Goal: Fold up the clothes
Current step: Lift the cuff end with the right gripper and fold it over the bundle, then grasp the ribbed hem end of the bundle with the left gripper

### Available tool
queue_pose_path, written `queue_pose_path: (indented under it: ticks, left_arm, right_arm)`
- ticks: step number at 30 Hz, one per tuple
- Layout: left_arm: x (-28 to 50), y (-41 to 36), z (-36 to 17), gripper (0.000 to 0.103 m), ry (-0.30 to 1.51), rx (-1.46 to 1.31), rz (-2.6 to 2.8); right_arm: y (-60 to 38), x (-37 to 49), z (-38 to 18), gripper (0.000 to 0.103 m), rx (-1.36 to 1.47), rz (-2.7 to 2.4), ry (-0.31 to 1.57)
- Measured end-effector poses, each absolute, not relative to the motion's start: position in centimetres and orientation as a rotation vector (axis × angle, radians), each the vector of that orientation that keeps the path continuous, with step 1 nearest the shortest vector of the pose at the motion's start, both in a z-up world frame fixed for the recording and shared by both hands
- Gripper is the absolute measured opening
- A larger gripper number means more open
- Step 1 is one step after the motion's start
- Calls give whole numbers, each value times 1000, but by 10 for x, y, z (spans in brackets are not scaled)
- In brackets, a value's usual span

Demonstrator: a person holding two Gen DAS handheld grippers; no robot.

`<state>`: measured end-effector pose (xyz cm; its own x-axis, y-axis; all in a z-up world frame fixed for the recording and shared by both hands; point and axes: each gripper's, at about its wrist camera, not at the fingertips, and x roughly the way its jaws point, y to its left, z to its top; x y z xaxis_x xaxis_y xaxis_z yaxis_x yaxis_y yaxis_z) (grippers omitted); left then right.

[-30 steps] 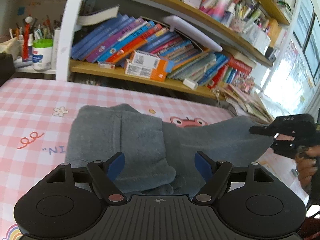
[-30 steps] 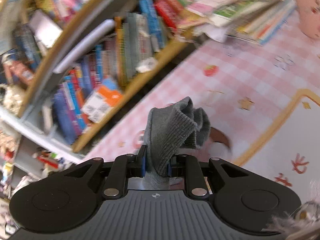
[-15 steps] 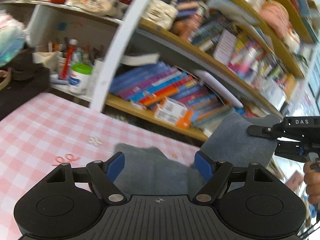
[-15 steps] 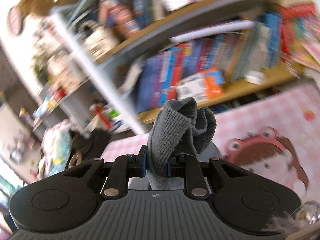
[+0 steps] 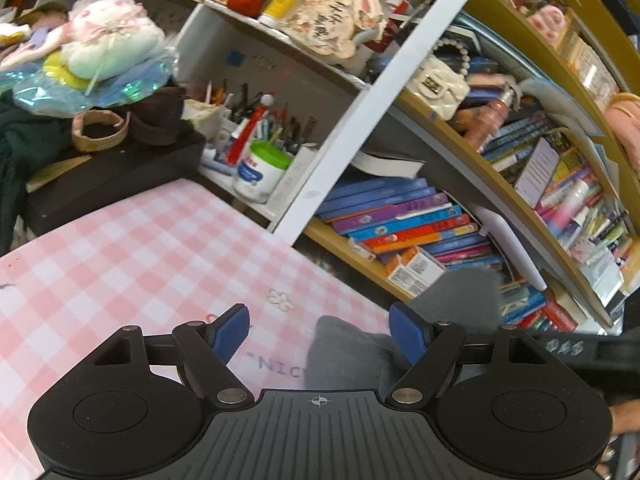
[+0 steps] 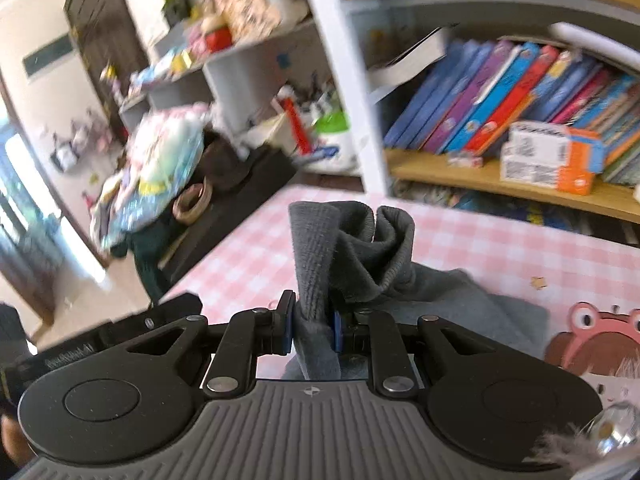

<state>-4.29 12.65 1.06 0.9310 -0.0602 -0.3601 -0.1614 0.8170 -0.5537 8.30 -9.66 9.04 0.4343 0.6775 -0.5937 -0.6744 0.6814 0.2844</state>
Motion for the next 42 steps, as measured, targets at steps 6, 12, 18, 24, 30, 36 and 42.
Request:
queue_pose_path:
  ticks: [6, 12, 18, 24, 30, 36, 42]
  left_arm:
    - [-43, 123, 12, 79, 370, -604, 54]
    - [-41, 121, 11, 79, 370, -602, 38]
    - [-38, 114, 10, 79, 387, -584, 8]
    - [-30, 99, 10, 79, 416, -509, -50]
    - [-16, 79, 12, 79, 444, -402, -115]
    - [9, 65, 11, 79, 483, -333, -134]
    - [30, 57, 2, 60, 534, -278, -154]
  right_arm:
    - [-78, 84, 68, 25, -23, 903, 822]
    - [-95, 75, 81, 51, 5, 977, 783]
    - [-142, 74, 86, 63, 60, 883, 772]
    - [-200, 75, 67, 68, 142, 706, 816]
    - [-239, 79, 34, 69, 299, 522, 899]
    - [-249, 74, 9, 69, 396, 456, 983]
    - [-244, 71, 6, 70, 385, 471, 989]
